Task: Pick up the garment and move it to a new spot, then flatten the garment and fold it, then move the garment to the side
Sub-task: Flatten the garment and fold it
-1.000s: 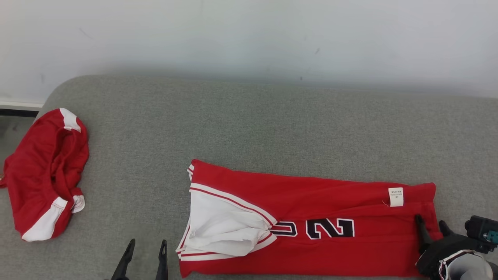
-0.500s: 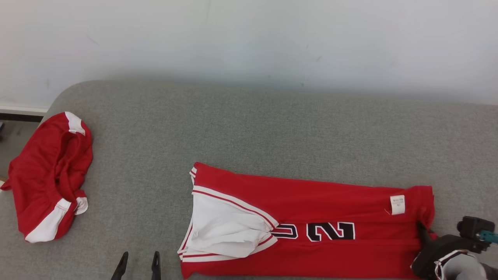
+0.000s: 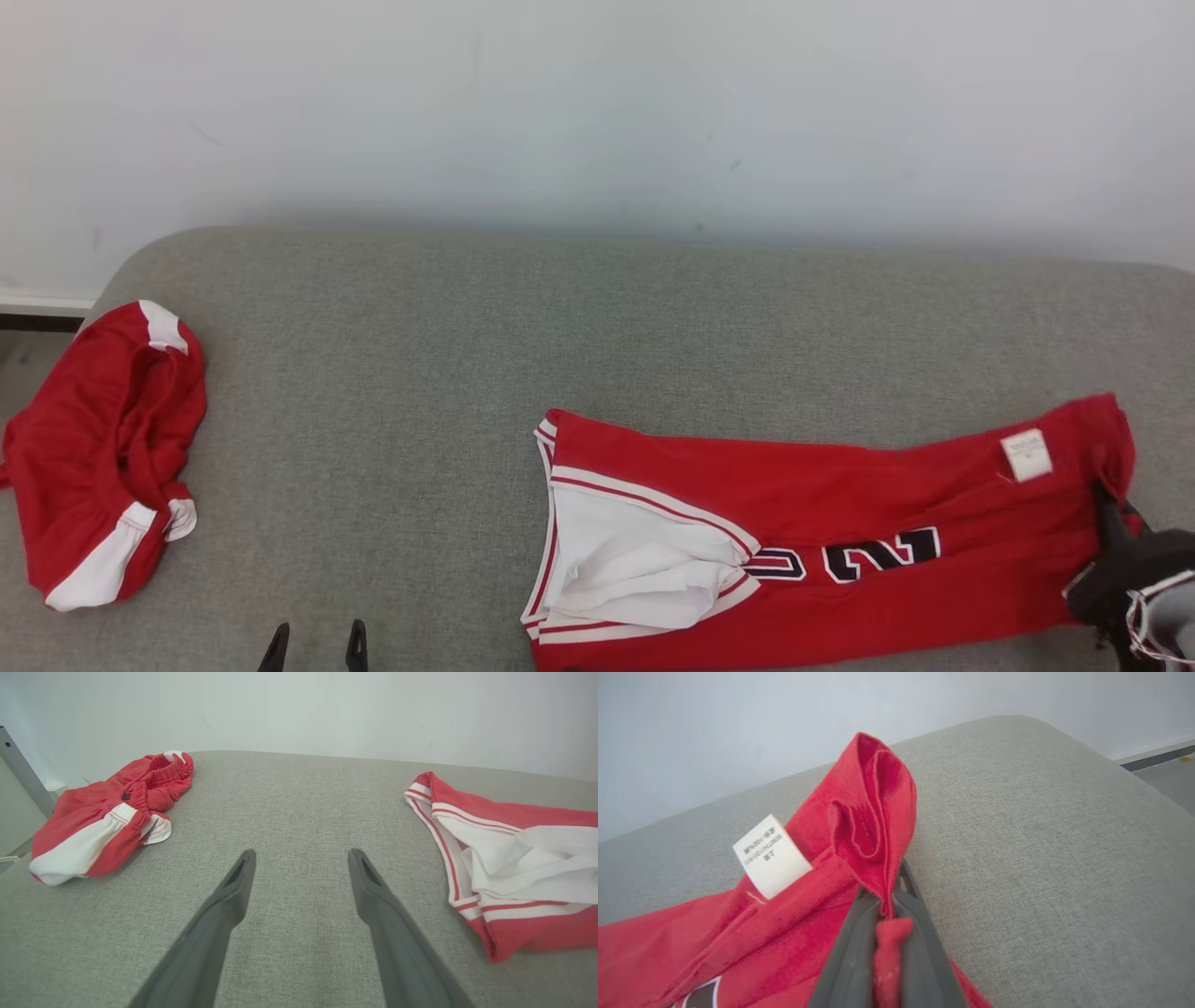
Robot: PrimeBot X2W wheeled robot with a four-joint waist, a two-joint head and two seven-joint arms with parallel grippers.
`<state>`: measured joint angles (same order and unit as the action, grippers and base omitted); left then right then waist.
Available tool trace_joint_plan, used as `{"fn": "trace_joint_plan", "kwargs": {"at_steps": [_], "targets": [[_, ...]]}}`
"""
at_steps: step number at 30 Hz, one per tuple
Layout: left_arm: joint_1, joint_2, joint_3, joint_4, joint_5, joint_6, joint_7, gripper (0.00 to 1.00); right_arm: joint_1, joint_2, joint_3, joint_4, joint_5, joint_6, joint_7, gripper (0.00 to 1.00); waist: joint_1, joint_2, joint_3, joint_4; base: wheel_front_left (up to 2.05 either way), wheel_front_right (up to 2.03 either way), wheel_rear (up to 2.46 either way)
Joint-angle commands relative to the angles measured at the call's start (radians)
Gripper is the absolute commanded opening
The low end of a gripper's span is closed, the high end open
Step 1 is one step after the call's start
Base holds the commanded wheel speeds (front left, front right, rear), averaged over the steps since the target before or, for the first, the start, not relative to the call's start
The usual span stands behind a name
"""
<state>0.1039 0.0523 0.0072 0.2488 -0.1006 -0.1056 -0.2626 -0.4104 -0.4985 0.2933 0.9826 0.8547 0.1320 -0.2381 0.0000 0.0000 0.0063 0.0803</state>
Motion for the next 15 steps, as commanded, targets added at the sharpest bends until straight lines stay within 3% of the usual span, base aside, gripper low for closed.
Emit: {"fn": "trace_joint_plan", "kwargs": {"at_steps": [1, 9, 15], "targets": [[0.016, -0.002, 0.009, -0.004, 0.006, -0.001, -0.002, 1.0, 0.002, 0.014, 0.005, -0.044, 0.022, -0.002, -0.004, 0.0, 0.0, 0.0, -0.006, -0.01, 0.0, 0.0, 0.0], [0.021, -0.002, 0.037, -0.013, 0.035, 0.0, -0.002, 1.0, 0.047, 0.091, 0.045, -0.347, 0.129, -0.002, 0.048, 0.0, 0.0, 0.0, -0.016, -0.021, 0.0, 0.0, 0.0], [0.01, -0.002, 0.034, -0.012, 0.038, -0.005, -0.002, 1.0, 0.061, 0.201, 0.115, -0.493, 0.109, -0.002, 0.078, 0.0, 0.0, 0.0, -0.02, 0.004, 0.0, 0.0, 0.0]]}}
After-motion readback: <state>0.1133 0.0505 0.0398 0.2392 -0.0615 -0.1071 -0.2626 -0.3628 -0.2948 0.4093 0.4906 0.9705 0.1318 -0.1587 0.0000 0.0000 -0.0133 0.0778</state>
